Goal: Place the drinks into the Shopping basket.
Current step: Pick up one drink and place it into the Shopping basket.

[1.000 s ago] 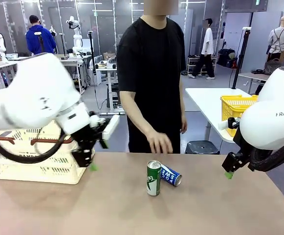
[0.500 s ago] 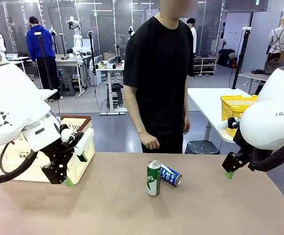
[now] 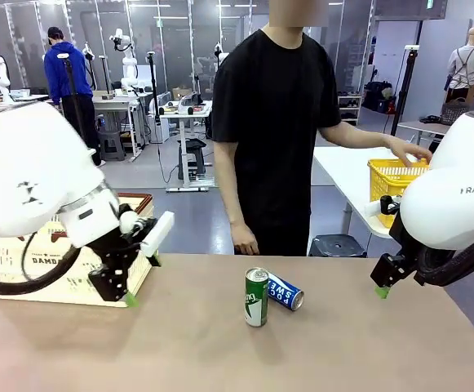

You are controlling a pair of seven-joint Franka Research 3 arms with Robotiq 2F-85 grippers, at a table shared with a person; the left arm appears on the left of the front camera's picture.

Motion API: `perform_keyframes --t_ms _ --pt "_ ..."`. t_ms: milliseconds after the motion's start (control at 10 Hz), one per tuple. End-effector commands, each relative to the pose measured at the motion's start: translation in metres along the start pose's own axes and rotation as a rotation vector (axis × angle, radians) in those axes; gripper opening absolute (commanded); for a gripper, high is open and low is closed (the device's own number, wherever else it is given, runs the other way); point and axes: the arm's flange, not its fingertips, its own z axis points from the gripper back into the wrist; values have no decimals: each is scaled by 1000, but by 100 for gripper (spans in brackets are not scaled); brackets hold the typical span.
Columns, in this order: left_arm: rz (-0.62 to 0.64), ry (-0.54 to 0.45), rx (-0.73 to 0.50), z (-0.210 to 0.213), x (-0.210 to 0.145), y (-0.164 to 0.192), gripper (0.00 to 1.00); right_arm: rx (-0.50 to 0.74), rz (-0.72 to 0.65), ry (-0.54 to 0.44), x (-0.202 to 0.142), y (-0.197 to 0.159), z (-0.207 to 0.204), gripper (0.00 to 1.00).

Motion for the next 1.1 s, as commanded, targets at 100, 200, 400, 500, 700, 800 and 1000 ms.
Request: perform_keyframes --t_ms 100,200,400,500,700,800,1000 --pt "-103 36 -41 -19 41 51 100 -4 5 2 -1 -1 0 100" --pt "-141 37 -54 -28 59 67 100 -4 5 2 -1 -1 0 100" --pt "-190 54 -57 -41 89 92 100 -4 5 2 -1 -1 0 100" --pt "-205 58 -51 -46 99 103 100 -4 5 2 -1 -1 0 100" --pt "-225 74 -56 -60 115 127 100 -4 5 2 -1 -1 0 100" --pt "-237 73 -66 -68 122 138 100 -4 5 2 -1 -1 0 100" --pt "-257 70 -98 -86 137 154 100 -4 5 2 -1 -1 0 100"
